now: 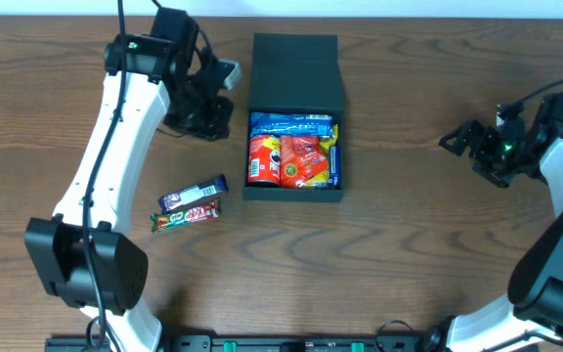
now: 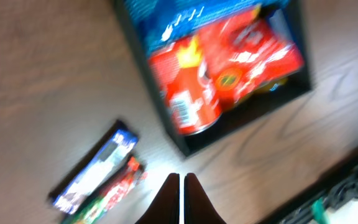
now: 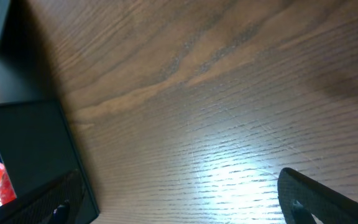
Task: Pack container
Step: 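Withdraw the left gripper and move it to the purple bar, then grasp the purple 49g bar with the left gripper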
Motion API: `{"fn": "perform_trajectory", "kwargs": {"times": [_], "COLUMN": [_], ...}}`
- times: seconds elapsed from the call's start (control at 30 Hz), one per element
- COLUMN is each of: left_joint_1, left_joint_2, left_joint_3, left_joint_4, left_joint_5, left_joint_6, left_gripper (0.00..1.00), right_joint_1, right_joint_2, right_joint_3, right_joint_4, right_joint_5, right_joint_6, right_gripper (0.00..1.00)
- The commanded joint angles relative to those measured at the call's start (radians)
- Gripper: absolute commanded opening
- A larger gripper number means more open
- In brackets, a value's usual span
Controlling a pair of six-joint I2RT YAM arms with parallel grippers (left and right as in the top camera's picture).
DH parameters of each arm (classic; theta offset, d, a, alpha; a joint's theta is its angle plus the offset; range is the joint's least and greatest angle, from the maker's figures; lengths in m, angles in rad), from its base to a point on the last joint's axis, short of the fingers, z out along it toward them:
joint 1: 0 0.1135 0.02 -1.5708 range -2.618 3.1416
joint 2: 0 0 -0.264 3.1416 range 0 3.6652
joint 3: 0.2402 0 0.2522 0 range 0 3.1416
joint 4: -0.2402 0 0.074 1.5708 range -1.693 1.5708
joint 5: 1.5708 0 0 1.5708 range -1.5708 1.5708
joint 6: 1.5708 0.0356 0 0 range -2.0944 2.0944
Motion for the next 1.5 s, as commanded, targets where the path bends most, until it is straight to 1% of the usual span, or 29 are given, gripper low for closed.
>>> {"fn": "perform_trajectory", "kwargs": {"times": [0.0,0.07,0.17,0.23,0.33,0.37,0.47,0.6,0.63,0.77,0.87,0.97,1.1,1.2,1.23,1.33,1.4,1.47], "left_joint_1": [0.028,0.056,0.072,0.063,0.066,0.071,0.090,0.095,0.095,0.095,0.095,0.095,0.095,0.095,0.095,0.095,0.095,0.095], "left_joint_2": [-0.079,-0.149,-0.283,-0.370,-0.426,-0.423,-0.392,-0.320,-0.299,-0.243,-0.202,-0.159,-0.125,-0.101,-0.092,-0.067,-0.051,-0.044], "left_joint_3": [-0.019,-0.090,-0.311,-0.486,-0.668,-0.681,-0.723,-0.742,-0.743,-0.744,-0.744,-0.744,-0.744,-0.744,-0.744,-0.744,-0.744,-0.744], "left_joint_4": [-0.003,0.029,0.155,0.278,0.443,0.460,0.495,0.514,0.514,0.513,0.518,0.538,0.574,0.581,0.591,0.620,0.619,0.618], "left_joint_5": [0.008,0.007,-0.027,-0.143,-0.268,-0.275,-0.275,-0.224,-0.208,-0.173,-0.157,-0.161,-0.170,-0.174,-0.195,-0.247,-0.249,-0.248], "left_joint_6": [0.089,0.089,0.089,0.087,0.094,0.105,0.204,0.225,0.262,0.356,0.423,0.464,0.471,0.549,0.560,0.567,0.604,0.605], "left_gripper": [0.06,0.06,0.06,0.06,0.06,0.06,0.06,0.06,0.11,0.23,0.36,0.41,0.43,0.48,0.50,0.51,0.51,0.51], "right_joint_1": [0.005,0.005,0.005,0.005,0.005,0.005,0.005,0.005,0.005,0.005,0.005,0.005,0.005,0.005,0.005,0.005,0.005,0.005], "right_joint_2": [-0.025,-0.025,-0.025,-0.025,-0.025,-0.025,-0.025,-0.025,-0.025,-0.025,-0.025,-0.025,-0.025,-0.025,-0.025,-0.025,-0.025,-0.025], "right_joint_3": [0.018,0.018,0.018,0.018,0.018,0.018,0.018,0.018,0.018,0.018,0.018,0.018,0.018,0.018,0.018,0.018,0.018,0.018], "right_joint_4": [0.001,0.001,0.001,0.000,-0.002,-0.003,-0.005,-0.005,-0.004,-0.004,-0.003,-0.003,-0.003,-0.003,-0.003,-0.003,-0.003,-0.003], "right_joint_5": [0.002,0.002,0.002,0.002,0.002,0.002,0.002,0.002,0.002,0.002,0.002,0.002,0.002,0.002,0.002,0.002,0.002,0.002], "right_joint_6": [-0.016,-0.005,-0.005,-0.005,0.003,0.003,0.002,0.002,0.002,0.002,0.002,0.002,0.002,0.002,0.002,0.002,0.002,0.002], "right_gripper": [0.99,0.99,0.99,0.99,0.99,0.99,0.99,0.99,0.99,0.99,0.99,0.99,0.99,0.99,0.99,0.99,0.99,0.99]}}
